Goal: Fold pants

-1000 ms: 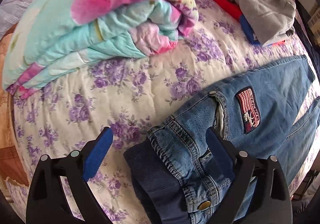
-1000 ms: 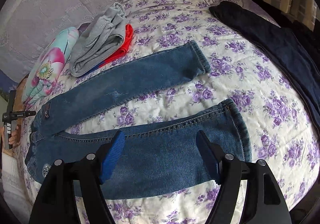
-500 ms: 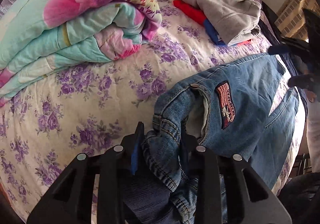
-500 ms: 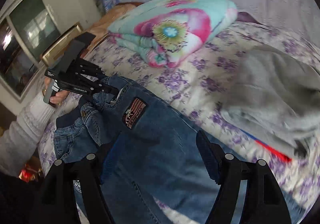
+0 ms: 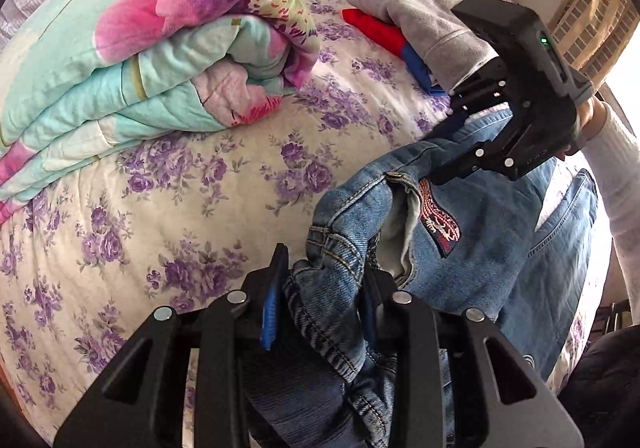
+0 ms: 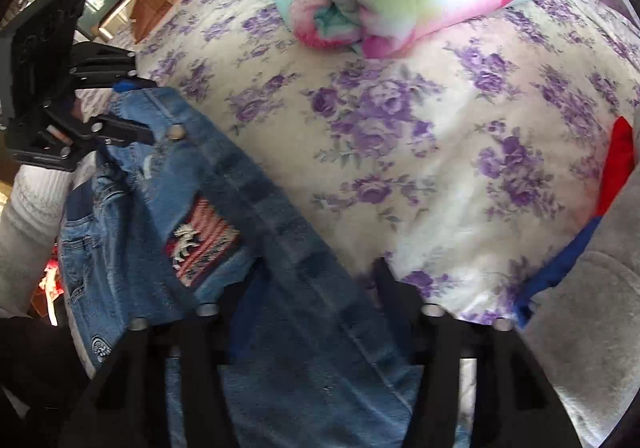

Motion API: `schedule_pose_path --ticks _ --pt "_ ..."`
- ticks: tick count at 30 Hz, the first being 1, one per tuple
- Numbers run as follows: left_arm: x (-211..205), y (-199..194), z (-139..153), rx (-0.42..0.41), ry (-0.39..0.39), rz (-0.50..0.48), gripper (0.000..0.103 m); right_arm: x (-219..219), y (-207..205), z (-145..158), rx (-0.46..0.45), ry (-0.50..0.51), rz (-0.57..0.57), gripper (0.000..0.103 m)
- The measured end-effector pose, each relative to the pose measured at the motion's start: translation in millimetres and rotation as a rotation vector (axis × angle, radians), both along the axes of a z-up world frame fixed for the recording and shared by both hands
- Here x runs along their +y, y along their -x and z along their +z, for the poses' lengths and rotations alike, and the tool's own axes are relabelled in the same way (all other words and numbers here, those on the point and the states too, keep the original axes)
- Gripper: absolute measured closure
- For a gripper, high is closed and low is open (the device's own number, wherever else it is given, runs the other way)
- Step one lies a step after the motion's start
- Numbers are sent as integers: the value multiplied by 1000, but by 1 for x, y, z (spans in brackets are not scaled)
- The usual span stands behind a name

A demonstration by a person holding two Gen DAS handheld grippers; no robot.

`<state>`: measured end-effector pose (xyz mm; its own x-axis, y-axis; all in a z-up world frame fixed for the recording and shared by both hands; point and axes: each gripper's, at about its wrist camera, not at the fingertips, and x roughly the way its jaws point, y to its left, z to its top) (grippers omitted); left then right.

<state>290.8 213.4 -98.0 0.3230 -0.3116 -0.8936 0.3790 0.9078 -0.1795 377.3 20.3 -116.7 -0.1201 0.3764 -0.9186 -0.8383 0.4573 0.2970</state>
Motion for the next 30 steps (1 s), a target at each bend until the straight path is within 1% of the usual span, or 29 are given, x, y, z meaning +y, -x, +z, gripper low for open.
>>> schedule_pose_path --ticks 2,5,10,12,15,18,21,23,25,27,28,30 --pt "-1 -1 -2 1 -9 10 72 -3 11 12 -82 -12 -7 86" --pt "1 0 5 -10 11 21 72 -13 21 35 -157 -55 -56 88" --pt "4 14 24 -32 33 30 69 -30 43 64 -229 -85 -116 88" --pt "5 23 33 -34 43 37 69 -26 56 73 -251 -94 -128 88" --pt "3 48 51 -84 29 16 69 -33 89 97 -297 -122 -125 88" --pt "-7 92 69 -151 9 -39 69 -45 133 110 -302 -181 -137 88" --pt "-16 137 72 -182 4 -88 68 -55 187 105 -299 -211 -159 88" --pt "-21 167 64 -193 -17 -106 67 -59 223 96 -305 -218 -165 88" --pt "-26 191 53 -200 -49 -119 67 -57 257 85 -322 -203 -161 88" --pt "-26 208 41 -201 -64 -124 66 -52 281 69 -328 -179 -156 88" --pt "-24 213 36 -197 -58 -124 66 -48 290 60 -339 -162 -154 88" --pt "-19 221 28 -186 -33 -122 62 -43 298 41 -337 -121 -168 88"
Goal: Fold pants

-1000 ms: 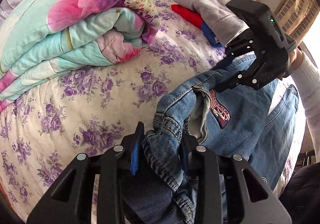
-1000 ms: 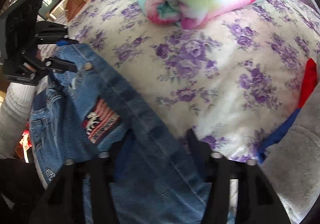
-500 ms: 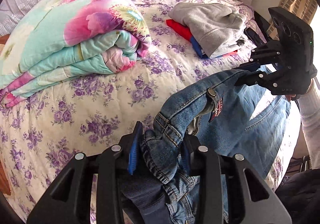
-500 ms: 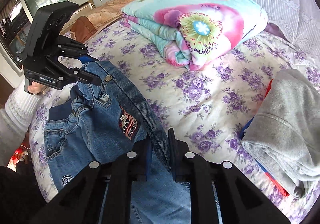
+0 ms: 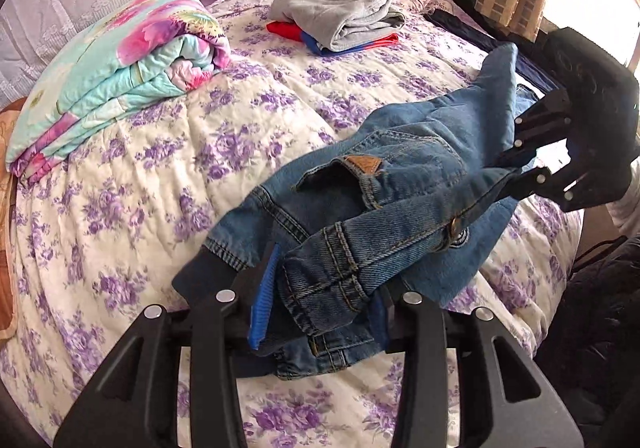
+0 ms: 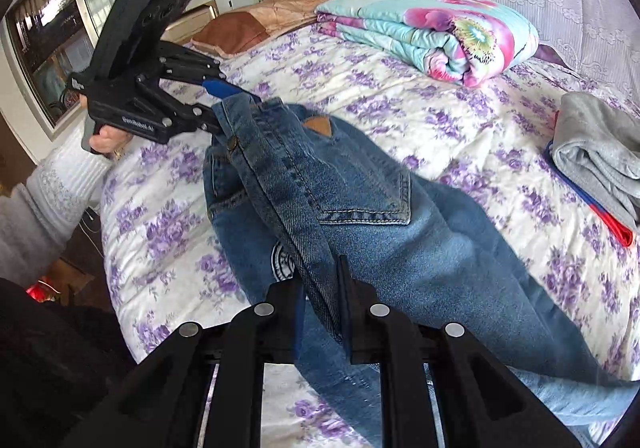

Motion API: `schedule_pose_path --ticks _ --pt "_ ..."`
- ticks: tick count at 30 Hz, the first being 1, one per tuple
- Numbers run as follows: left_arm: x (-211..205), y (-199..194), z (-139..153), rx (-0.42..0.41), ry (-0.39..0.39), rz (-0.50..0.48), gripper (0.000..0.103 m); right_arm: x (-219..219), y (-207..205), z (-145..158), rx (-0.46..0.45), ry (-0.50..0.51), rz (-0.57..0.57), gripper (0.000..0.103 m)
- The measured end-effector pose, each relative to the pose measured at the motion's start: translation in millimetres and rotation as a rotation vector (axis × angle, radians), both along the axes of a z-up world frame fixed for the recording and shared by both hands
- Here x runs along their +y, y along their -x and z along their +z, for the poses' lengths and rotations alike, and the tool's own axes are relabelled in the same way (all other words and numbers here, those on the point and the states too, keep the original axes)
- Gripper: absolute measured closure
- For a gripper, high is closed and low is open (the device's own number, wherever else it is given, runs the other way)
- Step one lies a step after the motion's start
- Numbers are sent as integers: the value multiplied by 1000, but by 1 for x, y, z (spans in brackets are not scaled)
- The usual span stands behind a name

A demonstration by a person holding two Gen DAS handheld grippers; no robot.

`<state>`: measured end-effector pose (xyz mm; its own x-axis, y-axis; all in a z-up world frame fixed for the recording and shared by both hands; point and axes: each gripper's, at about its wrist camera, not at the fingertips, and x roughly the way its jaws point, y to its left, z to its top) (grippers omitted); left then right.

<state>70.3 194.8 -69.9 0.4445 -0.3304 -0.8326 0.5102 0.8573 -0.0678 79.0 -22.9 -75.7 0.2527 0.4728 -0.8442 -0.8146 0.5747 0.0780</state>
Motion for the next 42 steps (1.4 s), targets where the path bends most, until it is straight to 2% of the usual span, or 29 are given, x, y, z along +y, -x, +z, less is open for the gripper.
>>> schedule_pose_path --ticks 4,7,9,12,16,18,21,23,25,27,29,30,32,33,34,36,38,39,41,42 --pt "-2 10 -15 1 -19 -17 57 2 -3 -25 56 4 -58 88" --pt "2 26 -13 -13 -7 -42 53 -2 -5 -34 95 -18 -94 88" --pt "12 44 -6 -33 13 -67 44 -3 -6 -36 106 -23 -106 88" --pt "40 62 7 -68 49 12 40 -2 -6 -38 101 -17 -112 88" --pt "63 73 38 -114 185 153 40 -1 -1 -33 80 -8 -92 88" --pt "56 68 52 -124 230 248 32 -1 -1 -32 80 -3 -88 87" --pt "28 48 58 -56 344 306 32 -1 1 -31 79 -3 -98 87" --pt "0 33 48 21 402 314 32 -1 3 -31 74 -4 -103 86" --pt "-26 22 28 96 390 356 40 -2 5 -32 70 -6 -107 85" --pt "-42 16 -2 206 390 401 66 -3 7 -33 67 -7 -108 85" --pt "-45 15 -34 292 361 481 81 -4 10 -37 75 2 -105 84" --pt "-43 18 -45 298 345 520 90 -3 12 -39 72 12 -99 83" --pt "-36 27 -52 296 405 521 91 -2 17 -39 61 27 -94 81" --pt "-33 28 -54 312 423 524 92 -2 18 -38 73 31 -94 76" --pt "-32 29 -55 320 431 528 93 -3 18 -35 100 27 -93 63" --pt "-35 29 -54 310 408 533 94 -6 21 -24 153 -6 -81 48" --pt "-46 31 -51 274 344 541 94 -8 25 -9 136 -25 -81 48" --pt "-50 30 -48 258 315 545 94 -11 26 -2 134 -52 -87 51" --pt "-56 31 -46 235 275 550 94 -12 23 3 128 -70 -119 76" --pt "-57 30 -45 232 267 550 94 -10 20 -1 125 -48 -138 95"
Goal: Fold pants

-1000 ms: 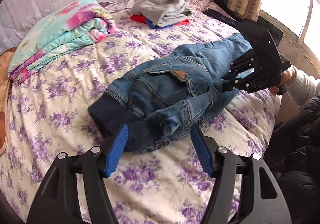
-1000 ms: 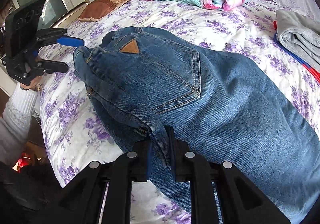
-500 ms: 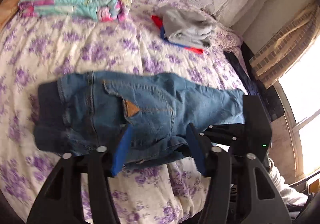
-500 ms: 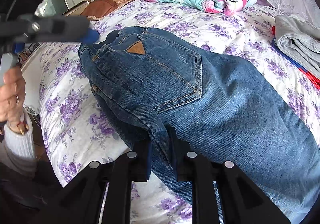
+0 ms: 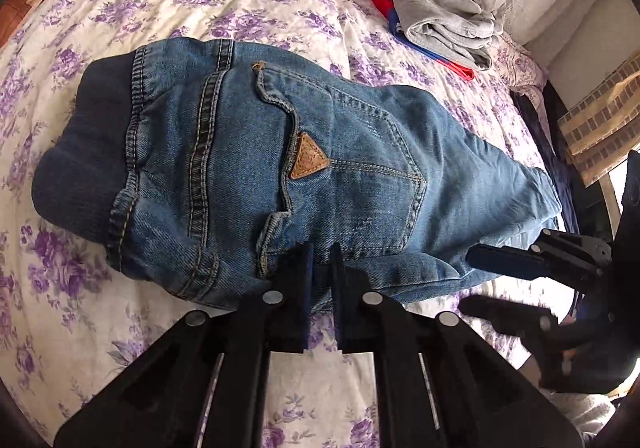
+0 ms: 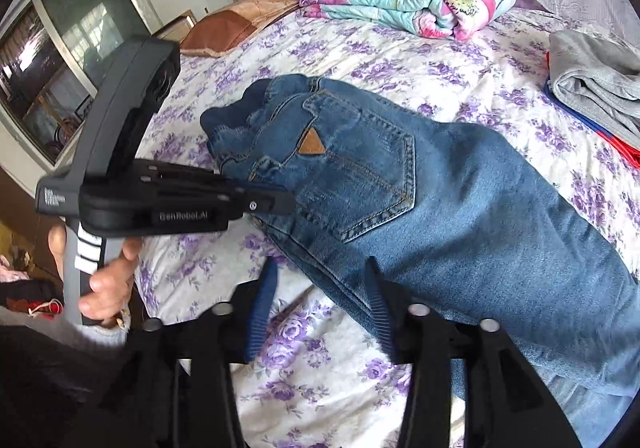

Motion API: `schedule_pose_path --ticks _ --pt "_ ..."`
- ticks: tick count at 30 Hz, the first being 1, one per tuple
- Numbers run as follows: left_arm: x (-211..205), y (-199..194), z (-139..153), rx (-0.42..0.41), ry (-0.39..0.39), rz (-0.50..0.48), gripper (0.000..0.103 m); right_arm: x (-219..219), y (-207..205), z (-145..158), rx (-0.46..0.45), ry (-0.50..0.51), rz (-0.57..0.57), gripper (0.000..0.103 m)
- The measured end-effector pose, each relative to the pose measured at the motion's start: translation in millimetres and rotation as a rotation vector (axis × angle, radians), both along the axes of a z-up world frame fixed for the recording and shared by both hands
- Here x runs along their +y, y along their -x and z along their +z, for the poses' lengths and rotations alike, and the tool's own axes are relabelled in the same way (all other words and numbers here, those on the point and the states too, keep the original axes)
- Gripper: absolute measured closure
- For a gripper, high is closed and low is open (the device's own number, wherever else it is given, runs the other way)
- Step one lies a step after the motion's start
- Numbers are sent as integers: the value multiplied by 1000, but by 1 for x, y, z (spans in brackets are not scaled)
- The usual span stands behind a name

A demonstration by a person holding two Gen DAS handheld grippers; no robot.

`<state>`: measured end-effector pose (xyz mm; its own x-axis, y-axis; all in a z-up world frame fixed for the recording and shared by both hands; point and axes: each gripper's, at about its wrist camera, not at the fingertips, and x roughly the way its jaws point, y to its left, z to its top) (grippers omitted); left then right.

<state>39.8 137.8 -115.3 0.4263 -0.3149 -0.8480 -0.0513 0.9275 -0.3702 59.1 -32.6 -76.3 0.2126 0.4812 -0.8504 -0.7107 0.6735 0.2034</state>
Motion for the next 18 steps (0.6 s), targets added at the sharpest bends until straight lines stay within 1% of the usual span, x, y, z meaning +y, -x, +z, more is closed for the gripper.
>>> schedule_pose_path --ticks 2,4,5,6,8,10,13,14,16,17,18 --pt "1 -2 0 2 9 -3 94 5 -8 -17 26 33 -30 95" --pt "4 -2 -2 3 27 -12 94 11 -14 -42 85 69 -49 95" --pt "5 -2 -3 7 41 -16 94 13 -15 -52 87 75 -63 95" --pt "5 -2 -3 9 48 -17 94 14 -14 -54 70 69 -72 95" --pt "3 -1 0 10 37 -17 94 15 -12 -52 64 73 -84 95" --pt "-1 2 11 -2 31 -27 94 12 -14 -53 82 52 -102 95" --pt "-17 6 30 -57 20 -81 94 3 -18 -53 114 -10 -133 95" --pt "-24 4 32 -62 18 -95 94 -1 -18 -52 123 -35 -146 95" --pt "-36 -7 24 -32 11 -105 94 -14 -15 -45 144 -73 -173 95" --pt "-40 -13 15 4 14 -112 94 -24 -12 -37 145 -90 -193 95" --pt "-44 -19 3 42 23 -119 94 -38 -8 -27 124 -107 -220 93"
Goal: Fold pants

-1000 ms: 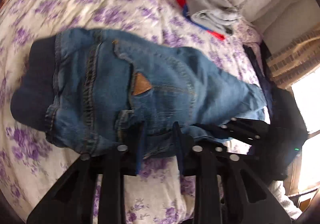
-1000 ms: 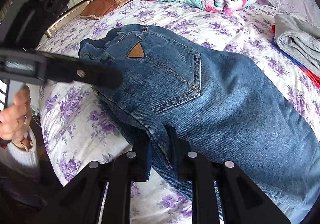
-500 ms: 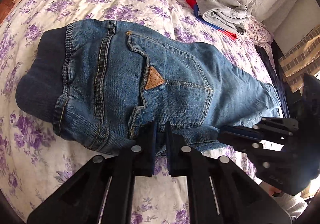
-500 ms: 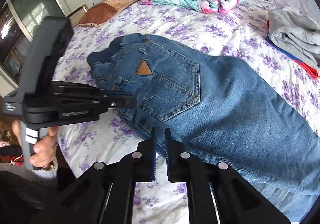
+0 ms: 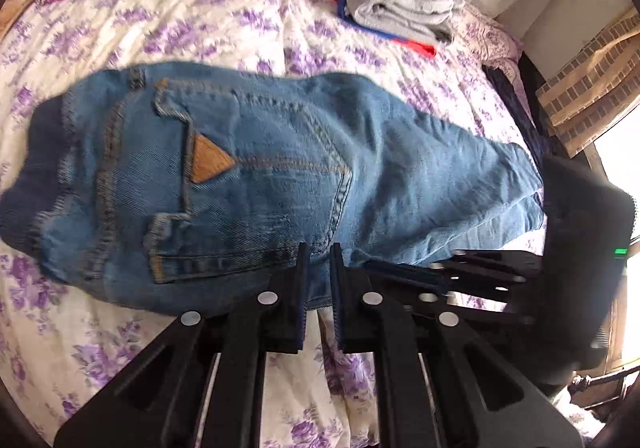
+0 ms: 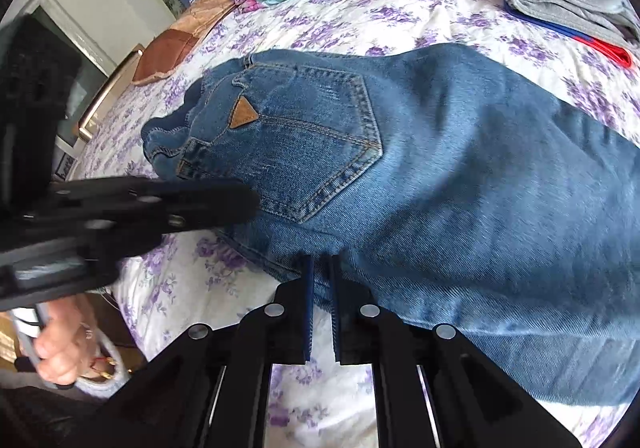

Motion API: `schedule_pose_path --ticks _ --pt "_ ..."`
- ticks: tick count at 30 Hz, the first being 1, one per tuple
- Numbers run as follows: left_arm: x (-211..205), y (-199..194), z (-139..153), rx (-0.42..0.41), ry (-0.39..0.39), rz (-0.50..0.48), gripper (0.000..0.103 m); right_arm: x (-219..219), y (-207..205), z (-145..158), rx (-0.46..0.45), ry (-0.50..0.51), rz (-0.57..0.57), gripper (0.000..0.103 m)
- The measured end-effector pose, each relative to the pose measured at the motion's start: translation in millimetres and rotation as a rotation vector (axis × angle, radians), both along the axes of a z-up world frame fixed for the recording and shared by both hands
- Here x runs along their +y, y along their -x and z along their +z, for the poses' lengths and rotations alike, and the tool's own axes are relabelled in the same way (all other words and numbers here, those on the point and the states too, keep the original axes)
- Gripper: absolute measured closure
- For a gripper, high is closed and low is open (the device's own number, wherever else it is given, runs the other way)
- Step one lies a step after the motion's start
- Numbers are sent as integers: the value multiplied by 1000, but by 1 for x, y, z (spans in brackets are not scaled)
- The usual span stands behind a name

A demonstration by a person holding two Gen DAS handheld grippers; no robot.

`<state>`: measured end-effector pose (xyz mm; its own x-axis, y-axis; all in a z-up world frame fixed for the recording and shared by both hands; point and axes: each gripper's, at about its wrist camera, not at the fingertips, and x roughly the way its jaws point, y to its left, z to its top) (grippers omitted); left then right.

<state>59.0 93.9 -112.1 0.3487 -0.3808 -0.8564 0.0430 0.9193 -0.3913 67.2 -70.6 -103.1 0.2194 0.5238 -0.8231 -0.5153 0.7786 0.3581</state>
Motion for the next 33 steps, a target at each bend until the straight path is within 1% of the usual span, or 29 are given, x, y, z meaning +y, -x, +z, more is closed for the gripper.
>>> schedule_pose_path --ticks 1,2,3,4,6,9,10,12,14,16,19,21,22,23,24,25,26,27,29,31,33 --pt "-5 -3 -10 20 -10 -3 94 -16 4 11 -29 -7 -34 88" --pt "-9 -3 -14 13 -36 -3 95 -38 7 22 -52 -8 -79 81" --pt "-12 1 -13 -8 -57 -7 95 -65 7 31 -67 -11 -142 61" --pt "-14 4 -11 -21 -72 -12 95 -96 7 39 -75 -21 -224 48" --pt "-14 5 -12 -28 -73 -17 95 -171 1 48 -55 -58 -439 46" --pt "-12 6 -14 -27 -51 -19 96 -287 -3 42 9 -127 -799 46" --pt "-11 6 -14 -27 -49 -19 96 -316 -4 38 18 -149 -879 46" --pt "-11 6 -14 -26 -51 -18 96 -357 -10 25 52 -185 -981 46" --pt "-11 6 -14 -22 -55 -16 96 -380 -17 8 97 -239 -1026 46" --pt "-10 6 -14 -17 -55 -12 96 -391 -26 -6 128 -290 -1033 46" --pt "-10 5 -14 -11 -52 -4 96 -393 -40 -16 130 -339 -1025 46" --pt "-10 4 -15 -6 -50 0 96 -391 -52 -20 136 -358 -1012 46" --pt "-10 4 -15 -4 -51 1 96 -388 -58 -23 137 -358 -1006 48" --pt "-10 4 -15 -2 -51 2 96 -385 -63 -24 138 -353 -1001 50" --pt "-11 4 -15 -1 -53 1 96 -382 -66 -27 137 -341 -996 67" --pt "-10 3 -15 1 -54 -2 96 -380 -67 -27 133 -337 -997 96" --pt "-10 3 -15 4 -54 -7 96 -379 -64 -24 119 -352 -995 96" --pt "-9 1 -15 9 -54 -17 96 -377 -59 -15 80 -344 -990 96" --pt "-8 -2 -15 27 -50 -43 97 -375 -40 10 6 -336 -974 96" --pt "-7 -6 -15 47 -50 -74 97 -375 -18 26 -15 -354 -963 96" --pt "-7 -9 -15 59 -55 -102 97 -373 0 33 -36 -332 -950 96"
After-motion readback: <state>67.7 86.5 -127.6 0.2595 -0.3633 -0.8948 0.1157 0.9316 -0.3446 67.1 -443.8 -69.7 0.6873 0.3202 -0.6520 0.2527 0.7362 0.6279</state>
